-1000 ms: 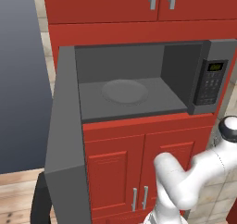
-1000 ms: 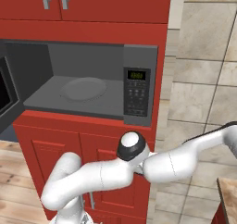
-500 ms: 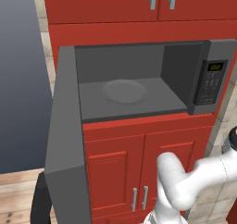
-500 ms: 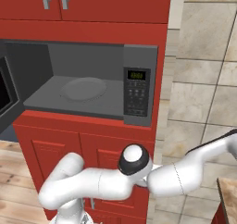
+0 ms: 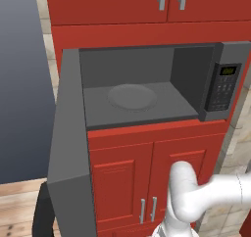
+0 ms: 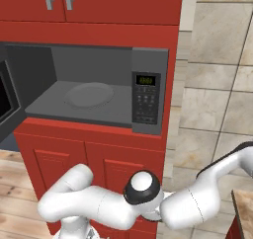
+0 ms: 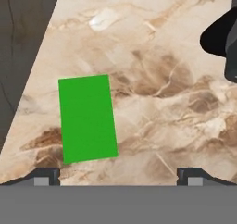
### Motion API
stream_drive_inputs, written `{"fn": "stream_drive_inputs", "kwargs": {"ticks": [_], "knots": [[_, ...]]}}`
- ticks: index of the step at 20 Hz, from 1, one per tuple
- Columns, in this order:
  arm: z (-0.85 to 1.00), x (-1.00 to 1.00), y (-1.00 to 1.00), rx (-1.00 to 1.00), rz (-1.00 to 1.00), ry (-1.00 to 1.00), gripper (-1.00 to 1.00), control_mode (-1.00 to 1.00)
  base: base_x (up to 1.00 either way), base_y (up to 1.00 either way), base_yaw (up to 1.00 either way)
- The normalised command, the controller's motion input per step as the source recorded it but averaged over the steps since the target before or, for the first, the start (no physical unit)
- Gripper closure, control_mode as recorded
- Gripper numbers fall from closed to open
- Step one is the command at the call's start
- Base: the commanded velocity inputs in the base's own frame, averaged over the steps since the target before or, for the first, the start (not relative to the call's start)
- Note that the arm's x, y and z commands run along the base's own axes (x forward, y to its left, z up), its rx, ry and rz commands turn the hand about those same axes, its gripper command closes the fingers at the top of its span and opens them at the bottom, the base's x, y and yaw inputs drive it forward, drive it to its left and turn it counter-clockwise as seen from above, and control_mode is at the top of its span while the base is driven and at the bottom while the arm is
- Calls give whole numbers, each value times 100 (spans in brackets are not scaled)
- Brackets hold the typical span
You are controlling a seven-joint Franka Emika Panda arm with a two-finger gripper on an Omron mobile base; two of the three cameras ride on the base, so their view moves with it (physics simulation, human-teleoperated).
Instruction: Place the sponge inside the microwave to prepare for sanitizing.
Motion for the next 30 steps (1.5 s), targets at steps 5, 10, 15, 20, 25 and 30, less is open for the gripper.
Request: {"fn": "stream_drive_inputs", "kwargs": {"ticks": [5, 10, 15, 20, 25, 30], "knots": [[0, 17, 0, 10, 0, 0, -100, -100, 0, 0, 0], [0, 28, -28, 13, 0, 4, -100, -100, 0, 0, 0], [0, 39, -29, 12, 0, 13, -100, -100, 0, 0, 0], [2, 42, -62, 11, 0, 9, -100, -100, 0, 0, 0], [2, 9, -65, 16, 0, 3, -100, -100, 0, 0, 0], [0, 18, -20, 13, 1, 0, -100, -100, 0, 0, 0]]}}
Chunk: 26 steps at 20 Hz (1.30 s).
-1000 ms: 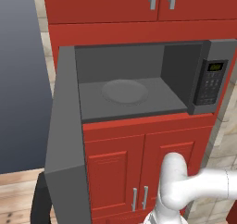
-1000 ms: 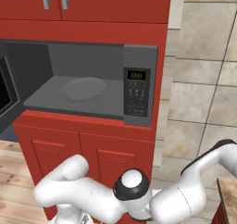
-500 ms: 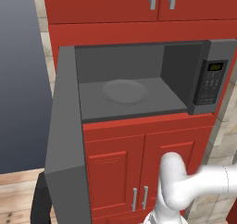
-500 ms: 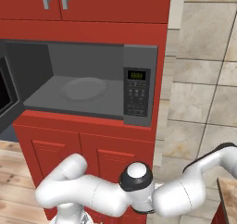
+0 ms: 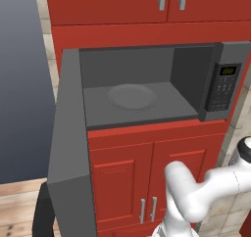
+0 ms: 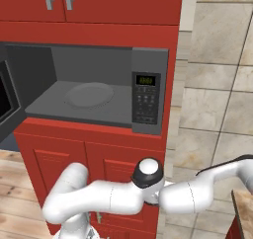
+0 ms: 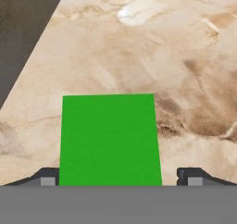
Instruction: Place the sponge inside the microwave to prepare for sanitizing.
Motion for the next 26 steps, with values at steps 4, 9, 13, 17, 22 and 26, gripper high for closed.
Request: {"fn": "stream_drive_inputs", "kwargs": {"ticks": [4, 9, 13, 17, 22, 26], "knots": [[0, 22, -7, 13, 2, 0, -100, -100, 0, 0, 0], [-15, 3, 0, 9, 1, 0, -100, -100, 0, 0, 0], [-38, 0, 6, 14, 0, 1, 100, -100, 0, 0, 0], [-23, 0, 2, 8, 0, 0, 100, -100, 0, 0, 0], [-16, 0, 0, 5, 0, 2, 100, -100, 0, 0, 0], [-15, 0, 12, 5, 0, 0, 100, -100, 0, 0, 0]]}}
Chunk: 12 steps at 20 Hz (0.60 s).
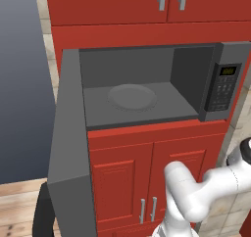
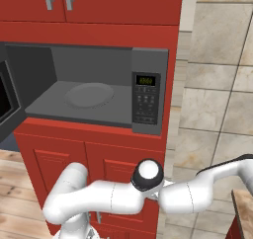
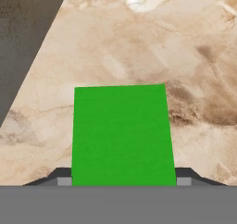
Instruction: Place the sponge inside the microwave to prepare for sanitizing.
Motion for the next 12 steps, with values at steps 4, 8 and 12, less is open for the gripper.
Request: {"fn": "stream_drive_inputs", "kwargs": {"ticks": [4, 8, 12], "knots": [[9, -16, 6, 0, -1, 0, 100, -100, 0, 0, 0], [41, -72, 2, -3, 10, 0, 100, -100, 0, 0, 0], [32, -90, 13, -10, 21, 0, 100, -100, 0, 0, 0]]}}
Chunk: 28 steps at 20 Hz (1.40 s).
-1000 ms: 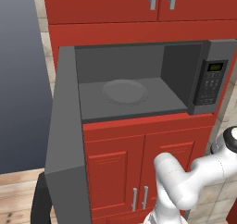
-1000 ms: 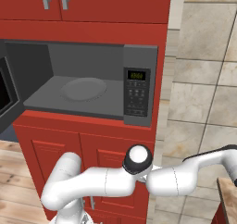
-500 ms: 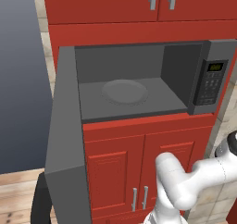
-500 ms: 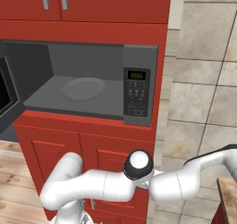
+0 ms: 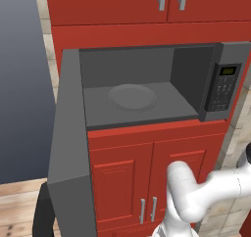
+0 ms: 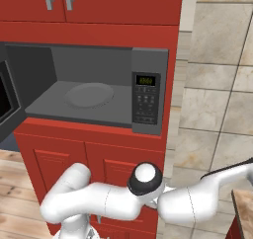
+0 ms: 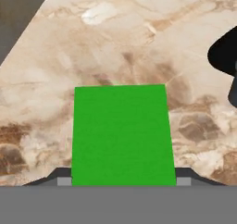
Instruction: Place the sponge inside the microwave to prepare for sanitizing.
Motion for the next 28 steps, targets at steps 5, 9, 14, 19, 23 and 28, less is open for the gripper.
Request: {"fn": "stream_drive_inputs", "kwargs": {"ticks": [5, 9, 14, 19, 23, 28], "knots": [[28, -36, 71, -1, 16, 1, 100, -100, 0, 0, 0], [19, -25, 100, -7, 36, 0, 100, -100, 0, 0, 0], [0, -80, 100, -44, 65, 7, 100, -100, 0, 0, 0], [0, -76, 83, -56, 78, 11, 100, -100, 0, 0, 0], [0, -75, 73, -58, 80, 9, 100, -100, 0, 0, 0], [-10, -66, 74, -51, 85, 1, 100, -100, 0, 0, 0]]}}
